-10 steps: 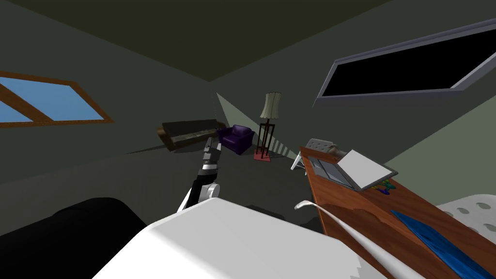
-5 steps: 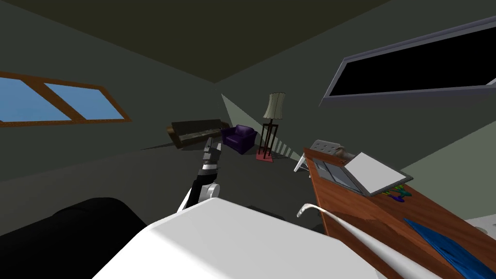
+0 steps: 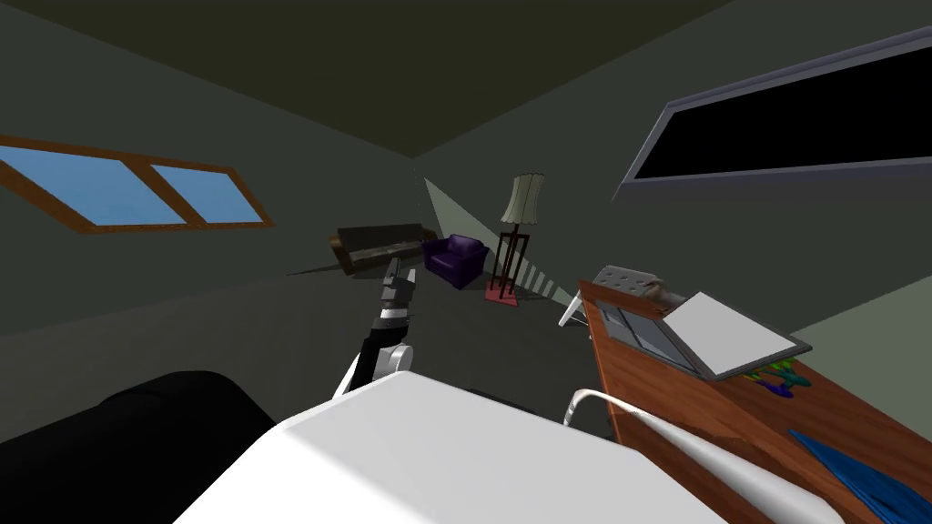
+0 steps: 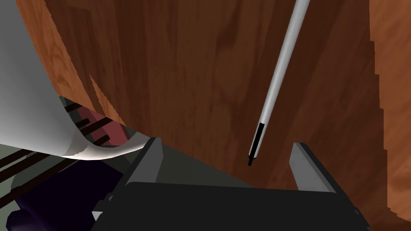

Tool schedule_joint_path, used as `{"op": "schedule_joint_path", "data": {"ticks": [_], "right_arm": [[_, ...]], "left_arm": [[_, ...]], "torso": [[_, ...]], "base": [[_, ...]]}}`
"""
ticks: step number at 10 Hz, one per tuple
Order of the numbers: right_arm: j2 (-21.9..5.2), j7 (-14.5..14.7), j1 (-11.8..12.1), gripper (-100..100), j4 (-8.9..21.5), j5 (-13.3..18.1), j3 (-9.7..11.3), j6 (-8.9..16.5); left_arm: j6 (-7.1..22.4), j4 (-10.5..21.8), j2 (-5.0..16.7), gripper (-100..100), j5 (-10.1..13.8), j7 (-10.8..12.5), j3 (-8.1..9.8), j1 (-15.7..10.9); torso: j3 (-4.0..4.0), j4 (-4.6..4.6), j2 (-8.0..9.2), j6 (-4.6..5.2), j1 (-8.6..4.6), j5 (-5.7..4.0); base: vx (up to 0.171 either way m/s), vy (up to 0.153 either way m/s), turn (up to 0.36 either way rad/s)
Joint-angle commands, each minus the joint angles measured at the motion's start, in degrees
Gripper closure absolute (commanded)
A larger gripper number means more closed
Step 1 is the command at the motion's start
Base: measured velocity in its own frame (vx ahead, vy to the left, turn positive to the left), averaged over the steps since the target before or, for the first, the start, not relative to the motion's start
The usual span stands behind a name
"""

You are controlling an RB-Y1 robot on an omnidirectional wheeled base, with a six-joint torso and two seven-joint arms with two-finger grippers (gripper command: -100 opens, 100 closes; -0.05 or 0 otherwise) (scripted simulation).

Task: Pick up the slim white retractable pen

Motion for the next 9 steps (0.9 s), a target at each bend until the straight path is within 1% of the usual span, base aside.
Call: {"op": "schedule_joint_path", "data": {"ticks": [1,3,4,5,8,9], "right_arm": [[-0.2,1.3,0.0,-100,0.0,-2.9,0.5,0.8],[-0.2,1.3,0.0,-100,0.0,-6.3,0.5,0.8],[-1.7,4.2,0.0,-100,-0.6,-8.0,3.4,3.7],[-1.7,5.1,0.0,-100,-0.6,-9.8,3.7,4.3],[-1.7,5.1,0.0,-100,-0.6,-14.9,3.7,4.3],[-3.3,7.9,-0.1,-100,-1.2,-16.6,6.7,7.3]], "left_arm": [[0.0,0.0,0.0,0,0.0,0.0,0.00,0.0],[0.0,0.0,0.0,0,0.0,0.0,0.00,0.0],[0.0,0.0,0.0,0,0.0,0.0,0.00,0.0],[0.0,0.0,0.0,0,0.0,0.0,-0.01,0.0],[0.0,0.0,0.0,0,0.0,0.0,0.00,0.0],[0.0,0.0,0.0,0,0.0,0.0,0.00,0.0]], "torso": [[0.00,0.00,0.00,0.00,0.00,0.00],[-0.11,-0.04,-0.21,0.00,0.15,0.03],[-0.17,-0.06,-0.30,-0.01,0.16,0.04],[-0.07,-0.03,-0.11,-0.08,0.11,0.03],[-0.11,-0.04,-0.21,0.01,0.10,0.02],[-0.16,-0.06,-0.29,0.00,0.11,0.02]], "base": [[-0.050,-0.004,-0.055],[0.000,0.012,-0.017],[-0.071,0.007,0.313],[-0.087,-0.012,0.208],[-0.019,-0.003,-0.008],[-0.058,0.000,0.314]]}}
